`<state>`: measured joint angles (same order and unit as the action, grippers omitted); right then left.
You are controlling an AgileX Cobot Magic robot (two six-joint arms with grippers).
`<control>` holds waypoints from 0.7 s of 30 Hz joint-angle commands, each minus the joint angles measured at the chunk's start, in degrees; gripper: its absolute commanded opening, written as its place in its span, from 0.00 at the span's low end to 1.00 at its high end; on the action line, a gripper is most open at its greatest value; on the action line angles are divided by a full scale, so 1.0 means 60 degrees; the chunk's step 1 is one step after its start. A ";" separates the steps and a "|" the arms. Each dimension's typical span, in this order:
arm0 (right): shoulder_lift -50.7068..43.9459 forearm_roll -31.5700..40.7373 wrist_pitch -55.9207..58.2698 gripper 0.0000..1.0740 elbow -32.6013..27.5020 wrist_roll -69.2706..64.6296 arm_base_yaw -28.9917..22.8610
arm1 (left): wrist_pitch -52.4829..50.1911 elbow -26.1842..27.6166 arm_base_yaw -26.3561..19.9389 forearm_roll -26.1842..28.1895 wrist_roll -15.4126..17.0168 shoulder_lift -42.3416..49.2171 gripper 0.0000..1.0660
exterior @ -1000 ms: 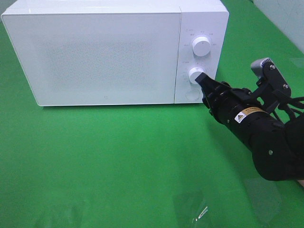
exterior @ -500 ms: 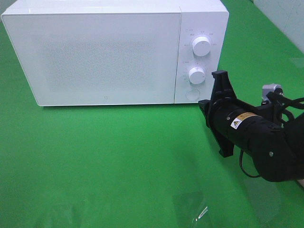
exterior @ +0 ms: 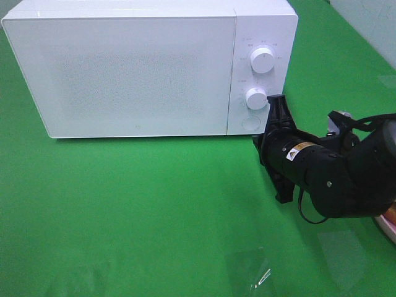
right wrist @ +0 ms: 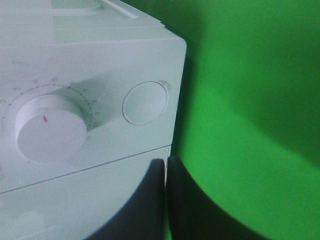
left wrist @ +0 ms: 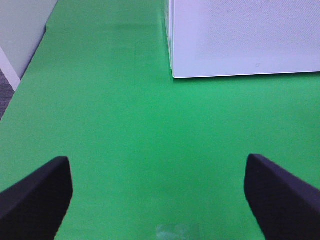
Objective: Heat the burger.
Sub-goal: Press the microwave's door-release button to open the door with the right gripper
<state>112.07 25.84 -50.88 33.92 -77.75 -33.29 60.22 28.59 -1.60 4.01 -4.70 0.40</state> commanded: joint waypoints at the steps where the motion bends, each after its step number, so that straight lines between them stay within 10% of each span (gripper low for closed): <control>1: 0.0201 -0.0019 0.0029 0.00 0.0344 0.0048 0.0115 | -0.0153 -0.0029 -0.0038 0.0086 -0.0019 0.0201 0.81; 21: 0.0917 0.0057 0.0726 0.00 0.1642 0.0315 0.0773 | -0.0153 -0.0029 -0.0038 0.0086 -0.0019 0.0201 0.81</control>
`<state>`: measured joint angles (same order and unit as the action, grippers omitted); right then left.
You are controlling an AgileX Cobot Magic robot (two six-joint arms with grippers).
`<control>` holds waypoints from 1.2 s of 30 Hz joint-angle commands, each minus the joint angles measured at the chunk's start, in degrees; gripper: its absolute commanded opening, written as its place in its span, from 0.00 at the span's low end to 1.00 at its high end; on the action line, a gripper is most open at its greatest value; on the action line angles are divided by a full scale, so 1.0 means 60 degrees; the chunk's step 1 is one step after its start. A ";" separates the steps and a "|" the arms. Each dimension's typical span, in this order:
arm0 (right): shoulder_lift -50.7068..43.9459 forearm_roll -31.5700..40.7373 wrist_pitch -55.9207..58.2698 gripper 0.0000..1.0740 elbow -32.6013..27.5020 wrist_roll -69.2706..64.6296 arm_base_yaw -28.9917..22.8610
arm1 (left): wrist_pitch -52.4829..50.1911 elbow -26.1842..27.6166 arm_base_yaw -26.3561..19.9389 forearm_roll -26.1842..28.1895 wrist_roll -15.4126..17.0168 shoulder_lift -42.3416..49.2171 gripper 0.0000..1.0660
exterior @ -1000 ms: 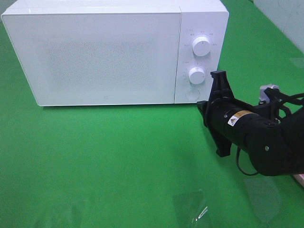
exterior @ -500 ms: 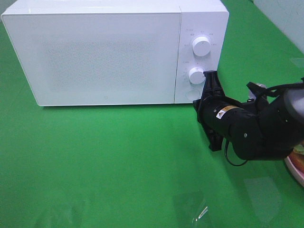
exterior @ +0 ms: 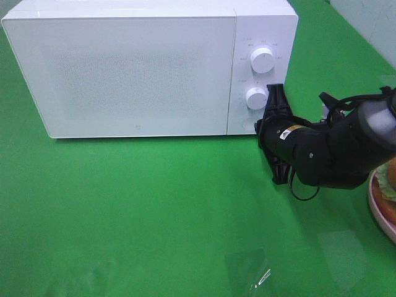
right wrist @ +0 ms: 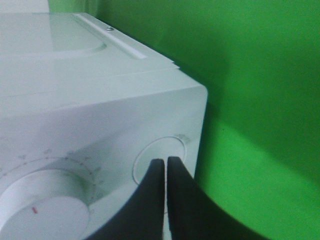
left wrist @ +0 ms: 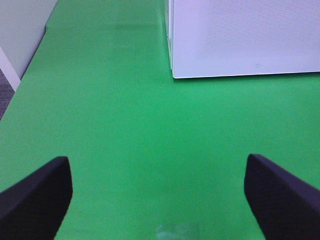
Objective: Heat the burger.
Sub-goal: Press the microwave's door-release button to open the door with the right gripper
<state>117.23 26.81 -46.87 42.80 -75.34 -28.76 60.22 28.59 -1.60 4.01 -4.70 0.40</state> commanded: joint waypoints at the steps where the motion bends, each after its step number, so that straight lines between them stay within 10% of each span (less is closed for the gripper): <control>1: 0.0191 -0.0115 0.0057 0.00 0.0267 -0.0086 0.0019 | -0.0153 -0.0029 -0.0038 0.0086 -0.0019 0.0201 0.81; 36: 0.0850 0.0888 -0.3657 0.00 0.1146 0.0363 0.0019 | -0.0153 -0.0029 -0.0038 0.0086 -0.0019 0.0201 0.81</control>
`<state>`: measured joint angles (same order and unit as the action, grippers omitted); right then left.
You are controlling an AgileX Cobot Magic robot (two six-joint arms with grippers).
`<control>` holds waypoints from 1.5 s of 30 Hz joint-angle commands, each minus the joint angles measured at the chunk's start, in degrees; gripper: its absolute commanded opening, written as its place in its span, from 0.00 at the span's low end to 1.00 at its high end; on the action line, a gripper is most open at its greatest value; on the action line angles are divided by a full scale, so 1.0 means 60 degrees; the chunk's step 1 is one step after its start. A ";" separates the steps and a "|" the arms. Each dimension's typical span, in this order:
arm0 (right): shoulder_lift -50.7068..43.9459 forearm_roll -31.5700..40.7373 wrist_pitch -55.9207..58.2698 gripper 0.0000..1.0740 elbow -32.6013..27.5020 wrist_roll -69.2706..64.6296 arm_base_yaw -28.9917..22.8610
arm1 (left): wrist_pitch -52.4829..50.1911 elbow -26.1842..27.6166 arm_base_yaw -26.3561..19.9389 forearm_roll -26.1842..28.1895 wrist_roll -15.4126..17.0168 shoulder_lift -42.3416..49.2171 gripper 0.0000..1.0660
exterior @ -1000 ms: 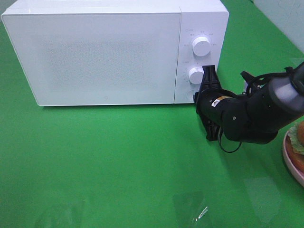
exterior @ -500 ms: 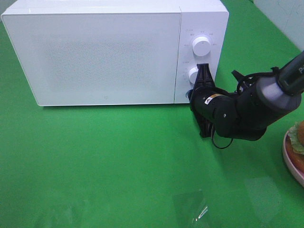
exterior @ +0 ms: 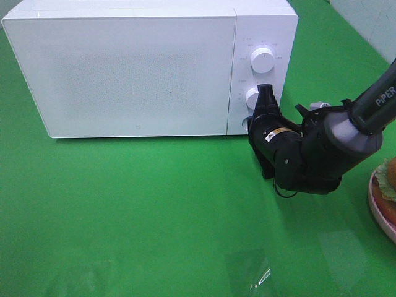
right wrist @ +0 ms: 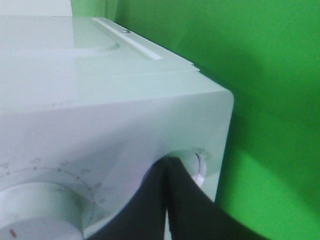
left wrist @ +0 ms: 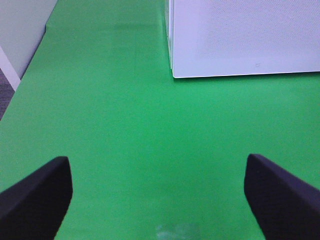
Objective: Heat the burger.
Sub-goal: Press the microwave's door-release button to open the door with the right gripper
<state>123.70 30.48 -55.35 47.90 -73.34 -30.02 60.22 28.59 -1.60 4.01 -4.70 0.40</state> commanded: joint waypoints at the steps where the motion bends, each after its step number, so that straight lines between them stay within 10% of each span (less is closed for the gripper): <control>1: -0.0229 0.0382 -0.2235 0.00 0.0296 0.0029 0.0229 | -0.0153 -0.0029 -0.0038 0.0086 -0.0019 0.0201 0.81; 29: 0.0487 0.0181 -0.2187 0.00 0.1690 0.0477 0.0344 | -0.0153 -0.0029 -0.0038 0.0086 -0.0019 0.0201 0.81; 45: -0.0392 -0.0859 -0.0172 0.00 -0.0191 0.0353 0.0315 | -0.0153 -0.0029 -0.0038 0.0086 -0.0019 0.0201 0.81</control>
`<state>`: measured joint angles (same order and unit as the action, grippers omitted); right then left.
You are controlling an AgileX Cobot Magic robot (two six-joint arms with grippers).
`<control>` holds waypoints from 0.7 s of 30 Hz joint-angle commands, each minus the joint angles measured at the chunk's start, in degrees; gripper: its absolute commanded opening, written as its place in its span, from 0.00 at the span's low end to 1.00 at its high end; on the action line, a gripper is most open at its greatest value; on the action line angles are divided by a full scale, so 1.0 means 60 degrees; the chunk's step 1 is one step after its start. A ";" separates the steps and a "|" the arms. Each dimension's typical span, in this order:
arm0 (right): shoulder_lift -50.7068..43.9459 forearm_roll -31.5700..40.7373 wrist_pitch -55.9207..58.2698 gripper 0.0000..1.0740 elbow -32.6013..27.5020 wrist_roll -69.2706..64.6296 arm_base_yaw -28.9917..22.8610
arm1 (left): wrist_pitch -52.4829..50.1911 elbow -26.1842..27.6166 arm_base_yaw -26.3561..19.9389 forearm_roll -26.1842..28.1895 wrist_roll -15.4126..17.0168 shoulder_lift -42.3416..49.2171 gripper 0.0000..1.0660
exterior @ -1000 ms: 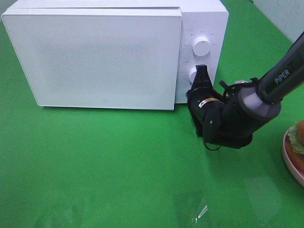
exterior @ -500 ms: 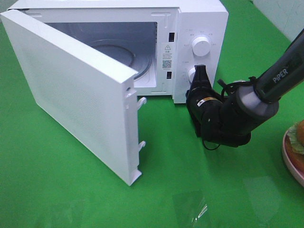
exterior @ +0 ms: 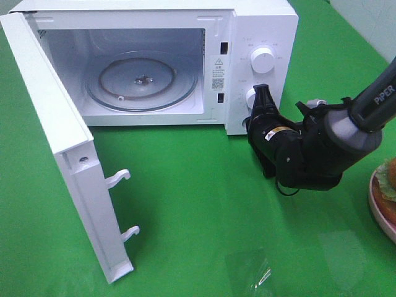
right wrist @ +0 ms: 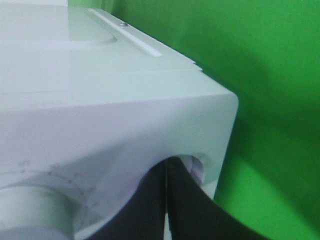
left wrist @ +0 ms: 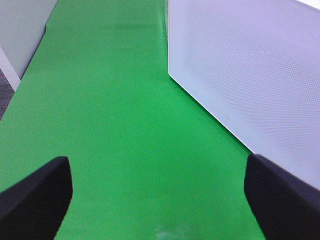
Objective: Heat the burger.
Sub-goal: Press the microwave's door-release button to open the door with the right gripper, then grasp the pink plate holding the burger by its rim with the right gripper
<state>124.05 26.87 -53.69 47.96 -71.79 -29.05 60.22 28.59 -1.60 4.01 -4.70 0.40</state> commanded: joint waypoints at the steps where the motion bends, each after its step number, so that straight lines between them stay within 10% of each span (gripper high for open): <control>1: -0.0449 -0.0258 -0.0449 0.00 -0.0201 0.0095 0.0153 | -0.0153 -0.0029 -0.0038 0.0086 -0.0019 0.0201 0.81; 21: -0.3295 -0.1700 0.2979 0.02 -0.2540 0.1900 0.0153 | -0.0153 -0.0029 -0.0038 0.0086 -0.0019 0.0201 0.81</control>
<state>105.65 17.65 -37.64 32.89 -62.85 -28.30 60.22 28.59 -1.60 4.01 -4.70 0.40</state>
